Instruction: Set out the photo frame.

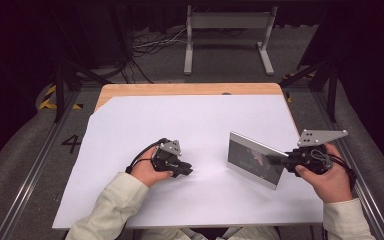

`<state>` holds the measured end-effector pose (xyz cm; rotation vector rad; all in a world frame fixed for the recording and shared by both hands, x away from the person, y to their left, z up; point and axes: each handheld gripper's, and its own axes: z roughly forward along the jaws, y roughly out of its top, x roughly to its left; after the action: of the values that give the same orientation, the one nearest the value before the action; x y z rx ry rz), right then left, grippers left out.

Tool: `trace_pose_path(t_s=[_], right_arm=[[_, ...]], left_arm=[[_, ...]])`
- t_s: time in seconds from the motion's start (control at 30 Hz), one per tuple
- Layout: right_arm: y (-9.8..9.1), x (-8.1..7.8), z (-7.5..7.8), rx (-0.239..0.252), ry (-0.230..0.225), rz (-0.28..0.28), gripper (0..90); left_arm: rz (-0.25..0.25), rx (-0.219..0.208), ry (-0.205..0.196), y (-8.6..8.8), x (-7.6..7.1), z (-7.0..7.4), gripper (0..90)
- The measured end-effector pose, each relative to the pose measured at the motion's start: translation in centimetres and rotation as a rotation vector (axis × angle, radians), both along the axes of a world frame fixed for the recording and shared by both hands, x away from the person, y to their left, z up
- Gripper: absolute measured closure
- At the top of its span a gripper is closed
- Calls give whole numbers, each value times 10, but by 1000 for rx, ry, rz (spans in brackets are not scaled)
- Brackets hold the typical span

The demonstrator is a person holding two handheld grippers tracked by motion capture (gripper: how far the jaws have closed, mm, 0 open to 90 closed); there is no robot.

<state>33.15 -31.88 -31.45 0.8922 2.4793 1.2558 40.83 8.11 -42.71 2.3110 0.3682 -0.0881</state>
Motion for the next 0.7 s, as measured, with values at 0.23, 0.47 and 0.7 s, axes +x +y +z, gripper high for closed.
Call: trace_pose_path(t_s=[0.23,0.47,0.7], right_arm=[[11,13,4,-2,-14,44,842],[23,23,10,-3,-24,85,842],[36,35,15,-2,-36,159,841]], left_arm=[[40,-8,5,12,-2,0,756],[77,-5,5,23,-5,-1,710],[124,-11,1,39,-11,-1,685]])
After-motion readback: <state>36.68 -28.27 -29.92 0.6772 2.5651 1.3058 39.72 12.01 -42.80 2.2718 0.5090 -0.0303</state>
